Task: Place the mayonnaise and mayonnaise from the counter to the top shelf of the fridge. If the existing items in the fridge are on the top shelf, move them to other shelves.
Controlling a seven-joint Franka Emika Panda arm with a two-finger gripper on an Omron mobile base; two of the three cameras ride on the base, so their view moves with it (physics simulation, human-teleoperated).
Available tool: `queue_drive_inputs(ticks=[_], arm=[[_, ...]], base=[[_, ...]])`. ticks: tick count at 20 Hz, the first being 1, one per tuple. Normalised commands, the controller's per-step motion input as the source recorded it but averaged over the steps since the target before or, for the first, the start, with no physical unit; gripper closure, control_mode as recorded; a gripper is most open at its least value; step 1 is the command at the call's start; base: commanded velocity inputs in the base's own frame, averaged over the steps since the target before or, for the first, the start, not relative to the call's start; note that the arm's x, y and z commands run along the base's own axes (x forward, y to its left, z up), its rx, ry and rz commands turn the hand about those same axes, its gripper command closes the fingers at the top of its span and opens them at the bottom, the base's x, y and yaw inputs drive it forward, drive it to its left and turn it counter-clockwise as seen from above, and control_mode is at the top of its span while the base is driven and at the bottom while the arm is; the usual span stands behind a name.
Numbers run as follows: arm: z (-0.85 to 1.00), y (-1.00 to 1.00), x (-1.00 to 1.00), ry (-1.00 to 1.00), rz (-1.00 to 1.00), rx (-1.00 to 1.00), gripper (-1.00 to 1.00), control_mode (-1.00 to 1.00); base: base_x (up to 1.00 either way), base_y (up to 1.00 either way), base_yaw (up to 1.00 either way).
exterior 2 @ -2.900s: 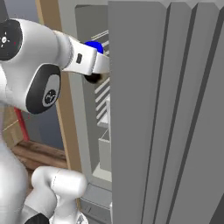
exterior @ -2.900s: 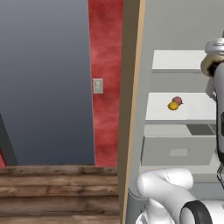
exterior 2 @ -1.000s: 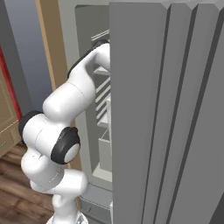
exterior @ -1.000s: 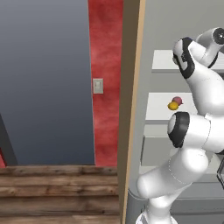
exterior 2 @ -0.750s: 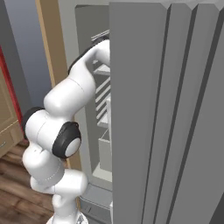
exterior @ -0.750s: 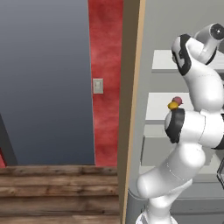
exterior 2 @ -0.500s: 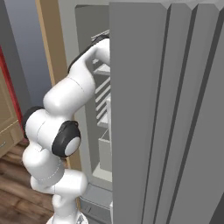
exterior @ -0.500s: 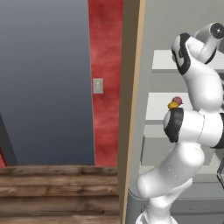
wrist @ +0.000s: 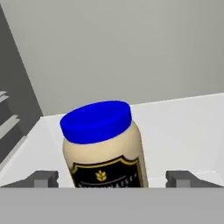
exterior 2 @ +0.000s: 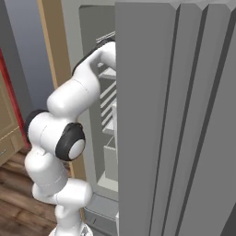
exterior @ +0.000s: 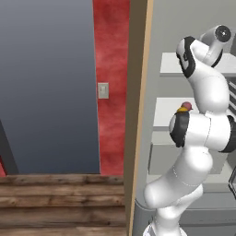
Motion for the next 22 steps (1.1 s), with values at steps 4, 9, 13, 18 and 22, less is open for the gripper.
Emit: queue_drive_inputs(ticks=[4, 9, 13, 18, 22], arm=[[0.00, 0.00, 0.24, -0.01, 0.00, 0.00, -1.00, -1.00], [0.00, 0.00, -0.55, -0.18, 0.00, 0.00, -1.00, -1.00], [0.00, 0.05, -1.00, -0.26, 0.00, -0.01, -1.00, -1.00], [0.05, 0.20, -1.00, -0.07, 0.01, -0.04, -1.00, -1.00], [0.11, 0.27, -1.00, 0.00, 0.04, -0.07, -1.00, -1.00]], base=[[0.00, 0.00, 0.00], [0.00, 0.00, 0.00], [0.00, 0.00, 0.00], [0.00, 0.00, 0.00], [0.00, 0.00, 0.00]])
